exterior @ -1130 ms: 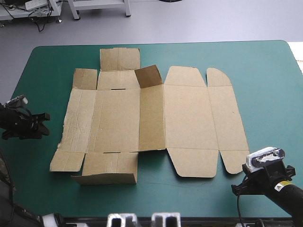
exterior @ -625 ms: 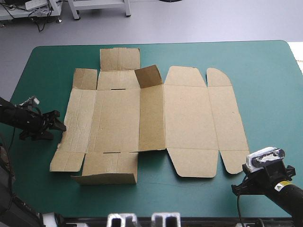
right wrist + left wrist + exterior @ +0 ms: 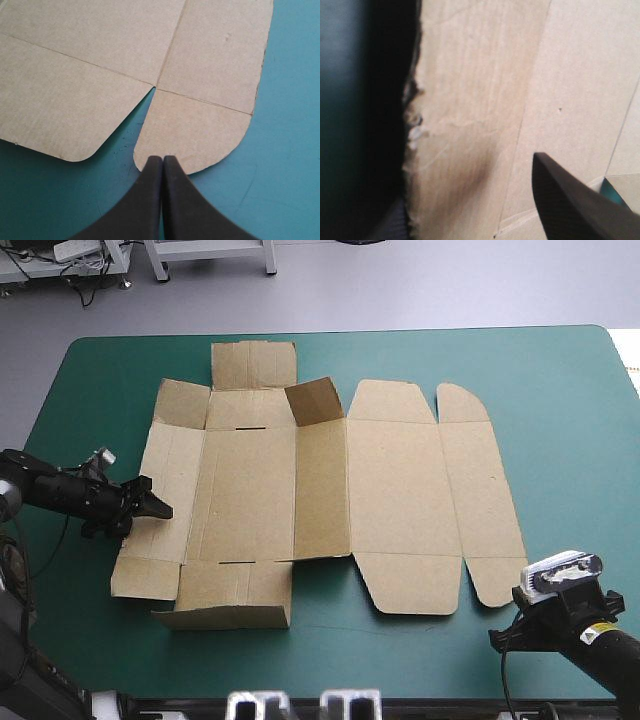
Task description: Fold the box
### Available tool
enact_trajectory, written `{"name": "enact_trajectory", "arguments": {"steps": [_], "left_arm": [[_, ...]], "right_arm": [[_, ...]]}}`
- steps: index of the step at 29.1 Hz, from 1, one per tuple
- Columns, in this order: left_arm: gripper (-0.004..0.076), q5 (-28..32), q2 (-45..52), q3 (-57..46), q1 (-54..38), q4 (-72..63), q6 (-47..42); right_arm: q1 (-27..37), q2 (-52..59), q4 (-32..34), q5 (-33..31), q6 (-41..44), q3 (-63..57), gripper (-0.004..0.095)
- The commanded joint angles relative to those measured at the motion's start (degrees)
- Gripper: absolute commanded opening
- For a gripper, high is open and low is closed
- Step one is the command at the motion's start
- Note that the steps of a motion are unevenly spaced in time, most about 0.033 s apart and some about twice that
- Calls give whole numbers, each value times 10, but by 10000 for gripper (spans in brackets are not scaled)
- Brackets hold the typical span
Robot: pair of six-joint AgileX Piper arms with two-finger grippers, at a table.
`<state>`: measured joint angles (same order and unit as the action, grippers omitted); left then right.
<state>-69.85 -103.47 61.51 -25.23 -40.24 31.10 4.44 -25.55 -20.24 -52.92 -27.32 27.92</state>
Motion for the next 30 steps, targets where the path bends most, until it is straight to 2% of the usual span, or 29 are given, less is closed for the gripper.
{"name": "enact_trajectory", "arguments": {"steps": [1, 4, 6, 9, 11, 17, 20, 26, 30], "left_arm": [[436, -47, -29, -32, 33, 2, 10], [427, -47, -39, -33, 45, 0, 9], [356, -47, -40, -33, 45, -9, 9], [154, -47, -37, -31, 45, -18, 9], [-10, -47, -26, -31, 45, -28, 9], [-7, -48, 50, 3, 47, -38, 10], [-10, -48, 108, 37, 61, -1, 32], [-10, -47, 215, 110, 164, 94, 77], [-10, -42, 239, 161, 256, 161, 88]], "right_arm": [[1, -4, -11, 30, 2, 13, -19], [1, -4, -11, 30, 2, 13, -19], [1, -4, -11, 30, 2, 13, -19], [1, -4, -11, 30, 2, 13, -19], [1, -4, -11, 30, 2, 13, -19], [1, -4, -11, 30, 2, 13, -19], [1, -4, -11, 30, 2, 13, -19], [1, -4, -11, 30, 2, 13, -19], [1, -4, -11, 30, -3, 13, -19]]}}
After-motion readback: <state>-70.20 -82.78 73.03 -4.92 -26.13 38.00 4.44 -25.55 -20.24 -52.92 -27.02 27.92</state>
